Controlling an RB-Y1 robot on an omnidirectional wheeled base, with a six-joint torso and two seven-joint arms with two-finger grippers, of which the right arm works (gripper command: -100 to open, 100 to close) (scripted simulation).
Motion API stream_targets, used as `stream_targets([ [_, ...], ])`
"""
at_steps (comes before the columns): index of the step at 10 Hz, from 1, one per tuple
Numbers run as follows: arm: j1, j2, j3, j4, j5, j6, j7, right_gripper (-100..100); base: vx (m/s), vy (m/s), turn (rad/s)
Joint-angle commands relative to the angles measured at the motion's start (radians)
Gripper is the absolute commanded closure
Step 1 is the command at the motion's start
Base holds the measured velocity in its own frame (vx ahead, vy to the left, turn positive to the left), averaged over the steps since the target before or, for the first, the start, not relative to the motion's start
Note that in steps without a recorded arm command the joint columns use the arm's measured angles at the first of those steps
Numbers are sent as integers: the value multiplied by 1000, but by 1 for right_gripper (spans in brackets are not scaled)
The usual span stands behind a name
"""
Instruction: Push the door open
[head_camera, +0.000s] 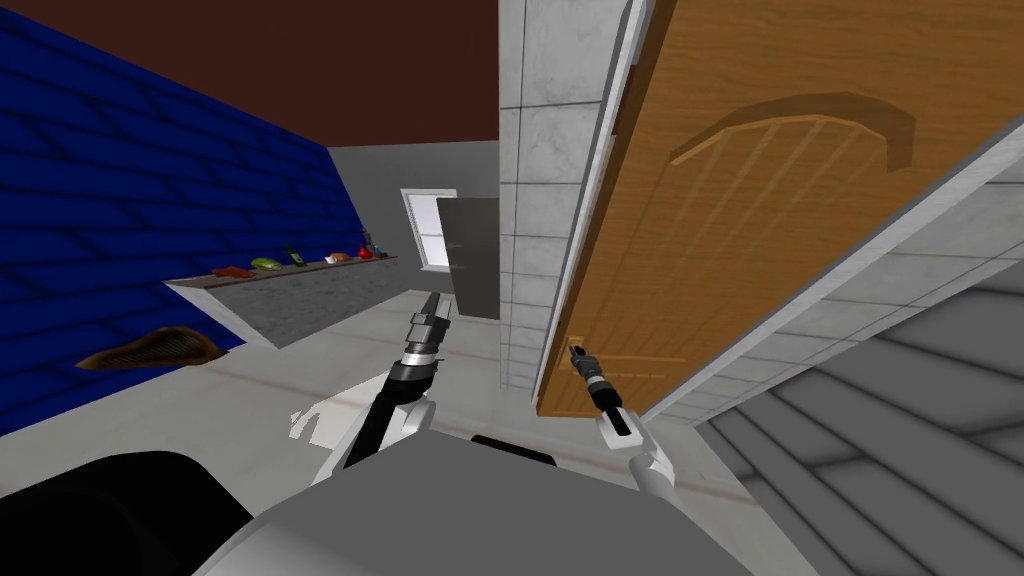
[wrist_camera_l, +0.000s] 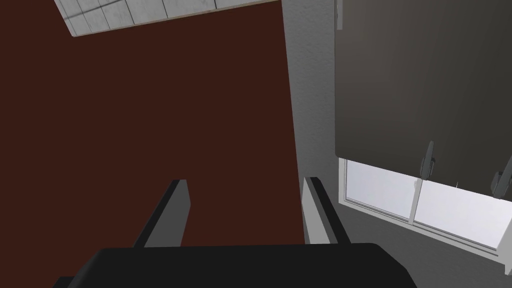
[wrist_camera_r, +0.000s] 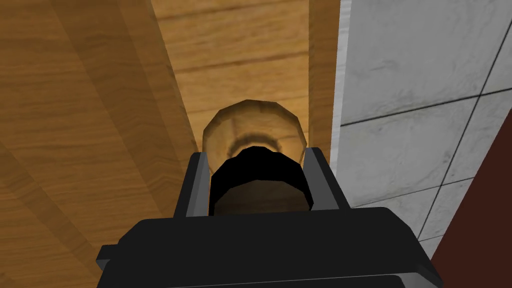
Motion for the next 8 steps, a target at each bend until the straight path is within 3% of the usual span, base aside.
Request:
stream_targets([
  [1,15,5,15,-16,-32,-4,-39,100,-30,-107,113],
  [8,60,11,64,-59,-135,-13,-159,100,-30,-75,79],
])
